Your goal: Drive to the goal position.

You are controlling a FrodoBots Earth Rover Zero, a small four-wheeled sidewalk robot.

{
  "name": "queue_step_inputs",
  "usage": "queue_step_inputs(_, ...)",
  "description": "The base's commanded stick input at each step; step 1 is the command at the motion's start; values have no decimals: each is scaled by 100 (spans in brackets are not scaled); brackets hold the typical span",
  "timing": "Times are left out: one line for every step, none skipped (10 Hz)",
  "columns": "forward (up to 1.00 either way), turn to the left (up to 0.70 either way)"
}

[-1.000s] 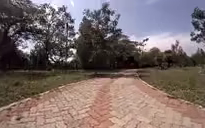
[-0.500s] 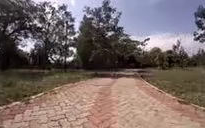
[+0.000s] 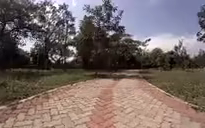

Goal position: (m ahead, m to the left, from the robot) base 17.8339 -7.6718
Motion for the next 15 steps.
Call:
queue_step_inputs(70, 0)
queue_step_inputs(70, 0)
queue_step_inputs(70, 0)
queue_step_inputs(70, 0)
queue_step_inputs(70, 0)
queue_step_inputs(70, 0)
queue_step_inputs(70, -8)
queue_step_inputs(70, -19)
queue_step_inputs(70, -22)
queue_step_inputs(70, -22)
queue_step_inputs(70, -35)
queue_step_inputs(70, -35)
queue_step_inputs(70, -20)
queue_step_inputs(70, -3)
queue_step_inputs(70, 0)
